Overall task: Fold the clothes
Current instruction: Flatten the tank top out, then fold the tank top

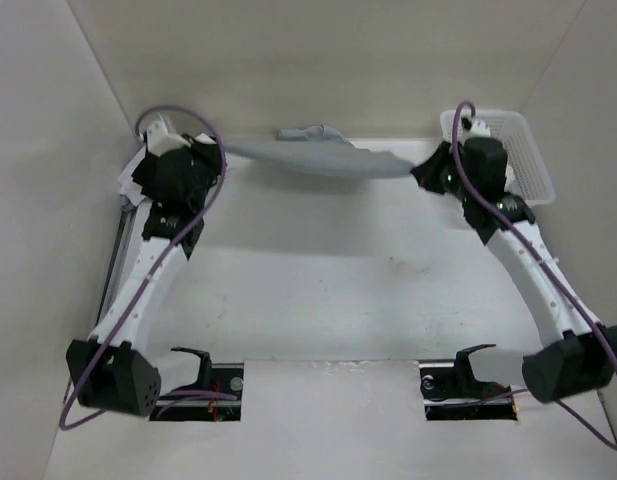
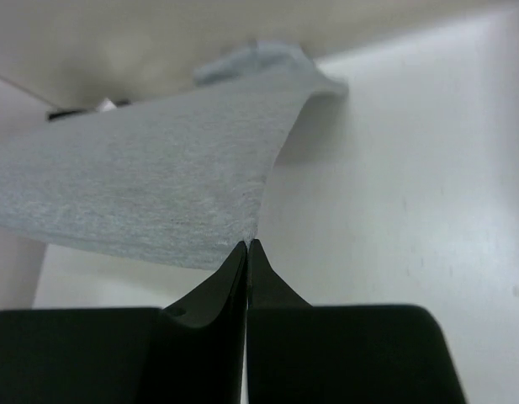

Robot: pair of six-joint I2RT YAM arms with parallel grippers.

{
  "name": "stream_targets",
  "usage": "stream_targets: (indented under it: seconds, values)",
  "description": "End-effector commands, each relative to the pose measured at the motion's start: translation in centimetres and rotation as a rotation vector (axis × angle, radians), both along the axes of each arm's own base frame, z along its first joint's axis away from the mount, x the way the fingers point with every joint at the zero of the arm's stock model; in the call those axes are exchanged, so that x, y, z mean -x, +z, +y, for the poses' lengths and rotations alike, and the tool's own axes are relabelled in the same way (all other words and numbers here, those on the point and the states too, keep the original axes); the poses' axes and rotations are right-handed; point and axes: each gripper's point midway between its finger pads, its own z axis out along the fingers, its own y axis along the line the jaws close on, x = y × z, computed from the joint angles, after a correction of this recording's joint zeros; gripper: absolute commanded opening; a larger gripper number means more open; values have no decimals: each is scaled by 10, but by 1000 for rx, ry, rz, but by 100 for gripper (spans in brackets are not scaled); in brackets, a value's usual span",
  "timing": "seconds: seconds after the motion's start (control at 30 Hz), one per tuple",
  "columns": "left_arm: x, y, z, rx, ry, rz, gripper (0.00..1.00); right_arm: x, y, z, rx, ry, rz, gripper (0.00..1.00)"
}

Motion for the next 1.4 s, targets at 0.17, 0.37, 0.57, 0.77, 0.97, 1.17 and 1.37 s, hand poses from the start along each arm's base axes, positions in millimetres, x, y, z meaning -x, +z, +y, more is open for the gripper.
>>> stream_targets:
  seconds: [0.17, 0.37, 0.57, 0.77, 0.97, 1.17, 1.37]
  values:
    - [125, -74, 14, 52, 33, 77, 1, 121, -57, 21, -162, 71, -45, 1]
    - [203, -145, 25, 78, 12, 274, 2, 210, -133, 38, -249, 159, 194, 0]
    - [255, -190, 15, 171, -42, 428, 1, 283, -177, 49, -290, 245, 418, 0]
    - [263, -186, 29, 117, 14, 468, 1, 300, -175, 61, -218, 266, 436, 0]
    - [199, -170, 21, 124, 42, 378, 1, 217, -149, 87, -132, 209, 286, 0]
    - [91, -143, 23, 141, 115, 274, 1, 88, -109, 82, -184, 142, 173, 0]
    - [-4, -160, 30, 167, 201, 252, 1, -23, -112, 74, -178, 89, 170, 0]
